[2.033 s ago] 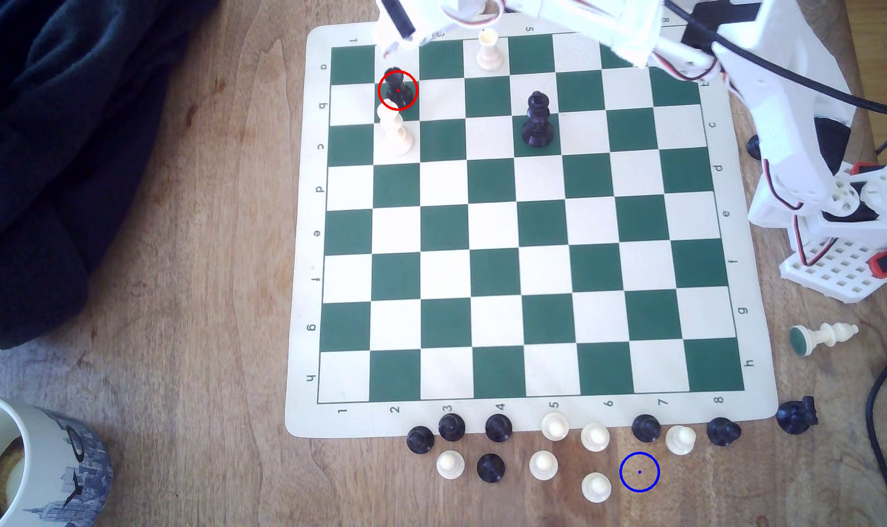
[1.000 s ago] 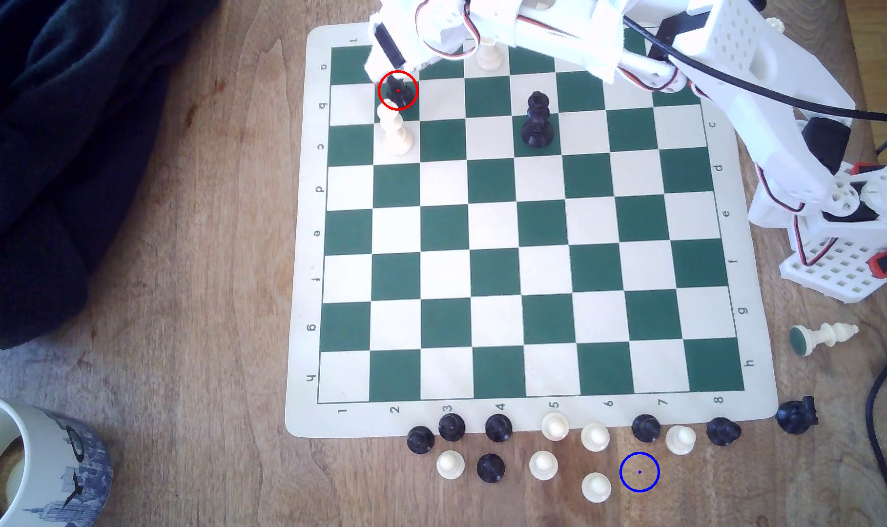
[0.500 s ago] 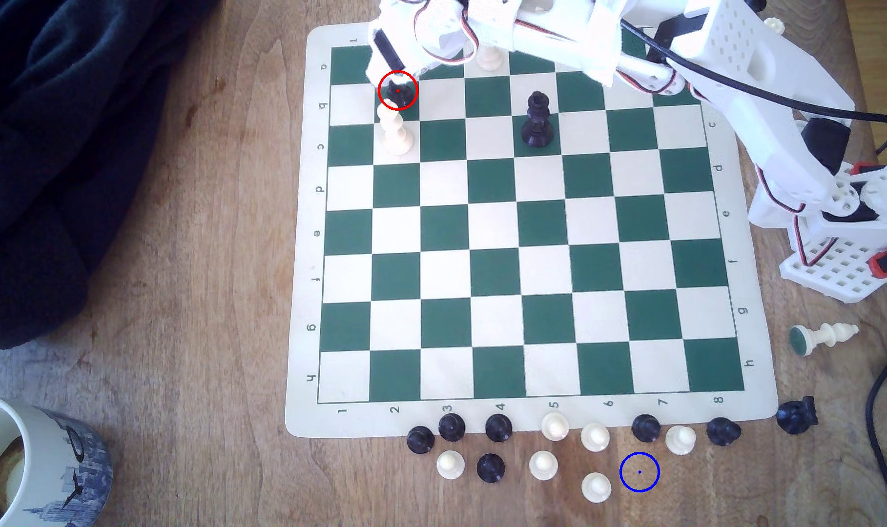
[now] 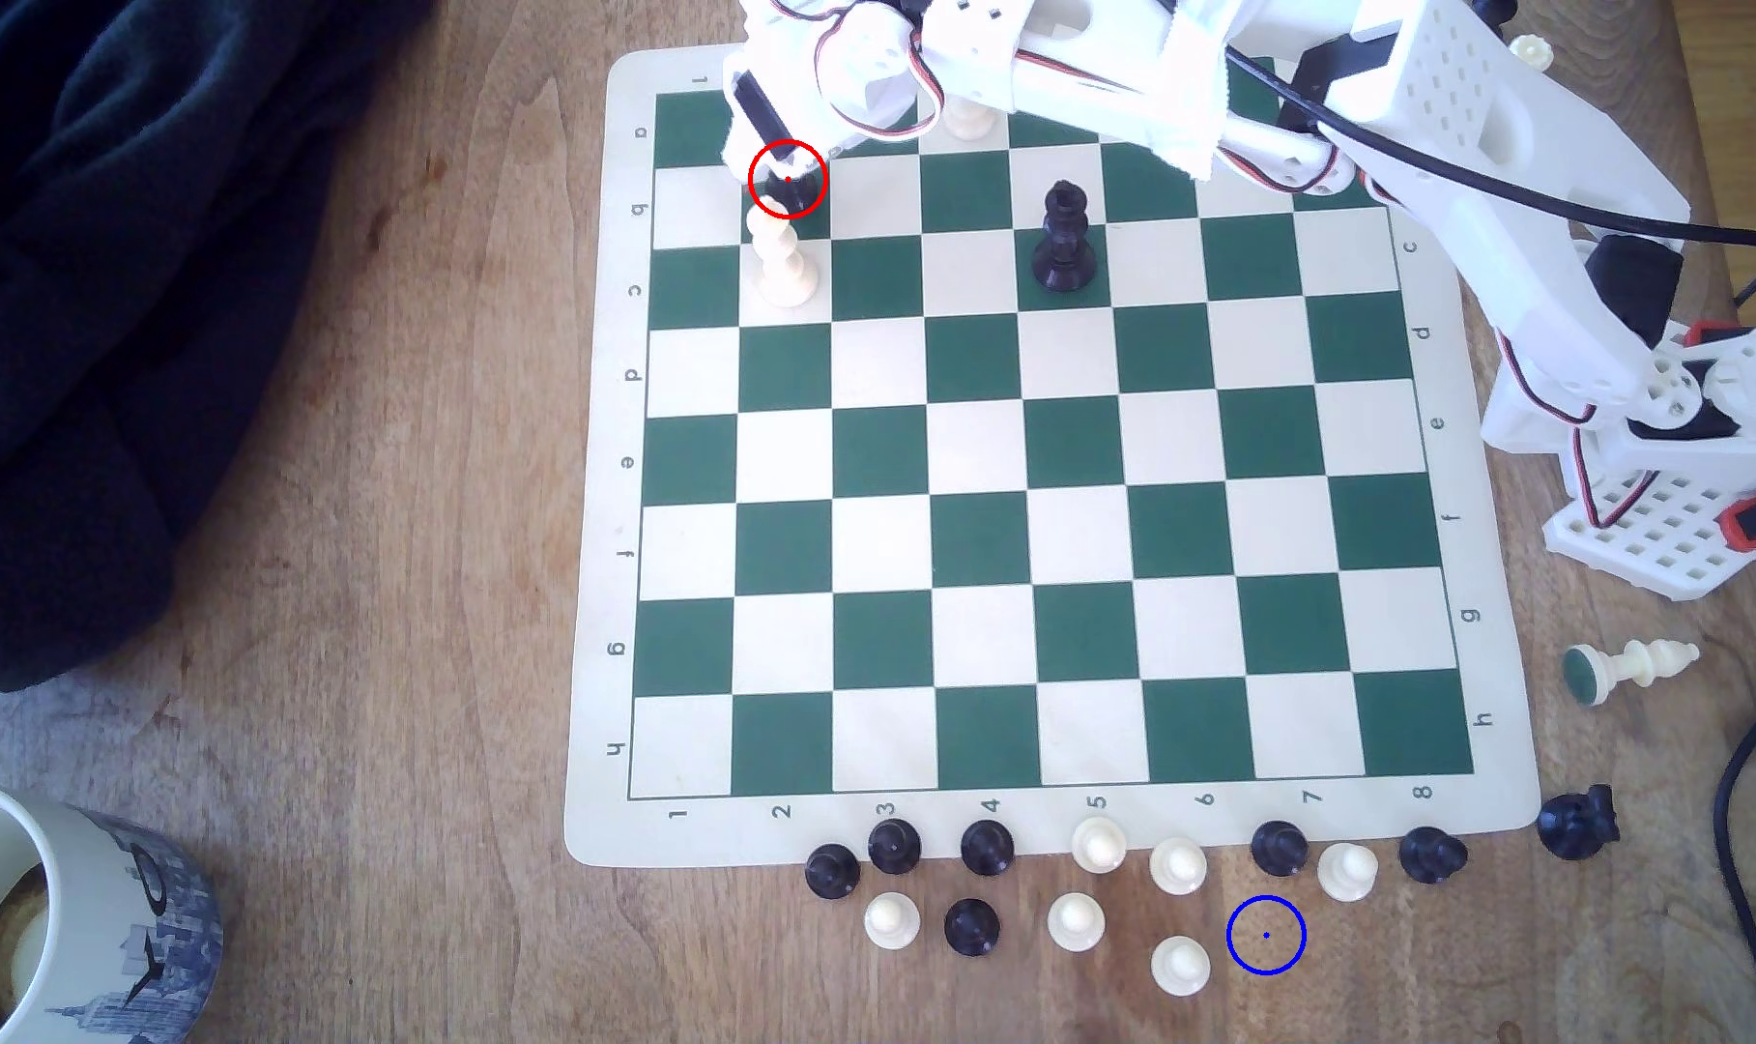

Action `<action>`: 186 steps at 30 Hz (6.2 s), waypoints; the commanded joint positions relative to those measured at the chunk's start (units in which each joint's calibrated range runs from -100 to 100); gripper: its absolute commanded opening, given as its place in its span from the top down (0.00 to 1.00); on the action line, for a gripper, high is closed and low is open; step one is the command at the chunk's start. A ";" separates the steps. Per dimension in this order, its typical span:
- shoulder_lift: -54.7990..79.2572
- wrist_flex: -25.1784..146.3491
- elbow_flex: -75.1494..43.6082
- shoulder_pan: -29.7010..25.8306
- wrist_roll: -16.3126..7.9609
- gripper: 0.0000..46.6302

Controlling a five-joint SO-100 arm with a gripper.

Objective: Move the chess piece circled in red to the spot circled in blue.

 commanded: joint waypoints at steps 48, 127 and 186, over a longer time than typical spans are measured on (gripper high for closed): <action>-96.10 9.30 60.29 -30.53 6.79 1.00; -53.57 -15.60 77.79 -62.83 12.36 0.99; -77.17 -80.38 101.27 -21.93 7.37 1.00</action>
